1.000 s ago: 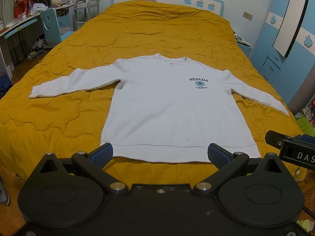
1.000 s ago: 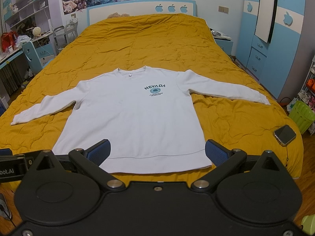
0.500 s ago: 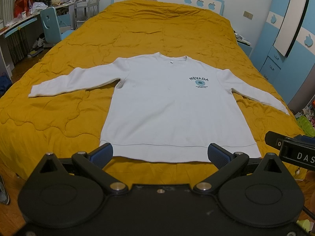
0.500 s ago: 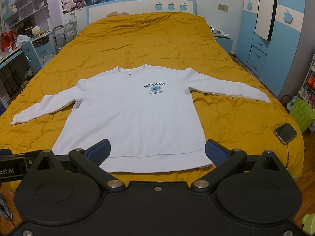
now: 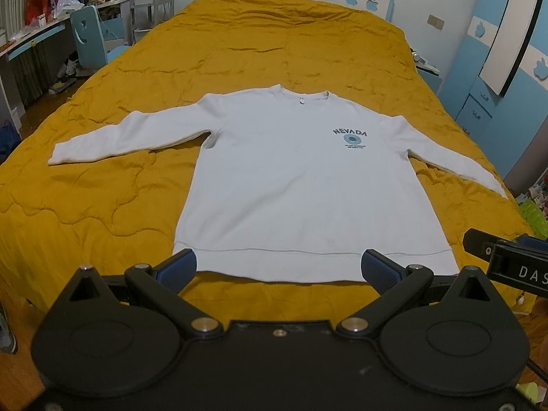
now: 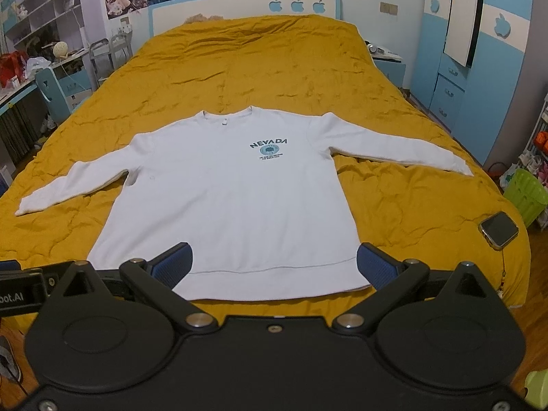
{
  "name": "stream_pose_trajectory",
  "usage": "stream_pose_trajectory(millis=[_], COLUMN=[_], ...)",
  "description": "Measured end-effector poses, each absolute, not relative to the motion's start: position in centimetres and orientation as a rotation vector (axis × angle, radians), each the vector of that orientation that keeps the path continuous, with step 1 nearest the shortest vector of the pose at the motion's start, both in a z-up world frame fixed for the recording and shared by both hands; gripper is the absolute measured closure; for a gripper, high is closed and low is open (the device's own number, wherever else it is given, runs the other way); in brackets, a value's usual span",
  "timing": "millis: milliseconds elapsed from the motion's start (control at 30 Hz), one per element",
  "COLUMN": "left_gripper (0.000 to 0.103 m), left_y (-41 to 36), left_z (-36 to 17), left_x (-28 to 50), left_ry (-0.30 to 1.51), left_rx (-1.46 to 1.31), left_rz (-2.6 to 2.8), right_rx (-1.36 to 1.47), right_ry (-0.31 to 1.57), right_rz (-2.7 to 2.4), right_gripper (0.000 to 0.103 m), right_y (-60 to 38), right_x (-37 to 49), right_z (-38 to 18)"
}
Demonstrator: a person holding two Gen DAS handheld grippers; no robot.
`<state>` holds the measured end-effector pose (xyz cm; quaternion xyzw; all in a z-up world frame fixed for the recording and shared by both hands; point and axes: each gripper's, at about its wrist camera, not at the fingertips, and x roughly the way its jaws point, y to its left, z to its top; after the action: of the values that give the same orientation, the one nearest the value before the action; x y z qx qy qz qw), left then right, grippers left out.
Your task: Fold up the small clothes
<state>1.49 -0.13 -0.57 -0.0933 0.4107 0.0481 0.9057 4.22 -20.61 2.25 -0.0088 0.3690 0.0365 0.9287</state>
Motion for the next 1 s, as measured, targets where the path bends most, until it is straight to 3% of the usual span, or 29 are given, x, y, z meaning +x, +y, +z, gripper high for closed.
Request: stream_pose_trajectory(millis=[733,1000], left_gripper=[0.0,0.0], left_y=[0.2,3.8], left_z=[-0.8,-1.4], left_x=[3.4,5.3], left_ry=[0.887,0.85], left_rx=[-0.205,-0.268], left_rz=[0.12,0.141], right_rx=[-0.037,-0.028], right_ry=[0.783,0.752], right_rz=[0.066,0.074], right_gripper=[0.0,0.0], right_y=[-19.9,-19.2], right_x=[6.9,11.0], right_z=[1.8,2.1])
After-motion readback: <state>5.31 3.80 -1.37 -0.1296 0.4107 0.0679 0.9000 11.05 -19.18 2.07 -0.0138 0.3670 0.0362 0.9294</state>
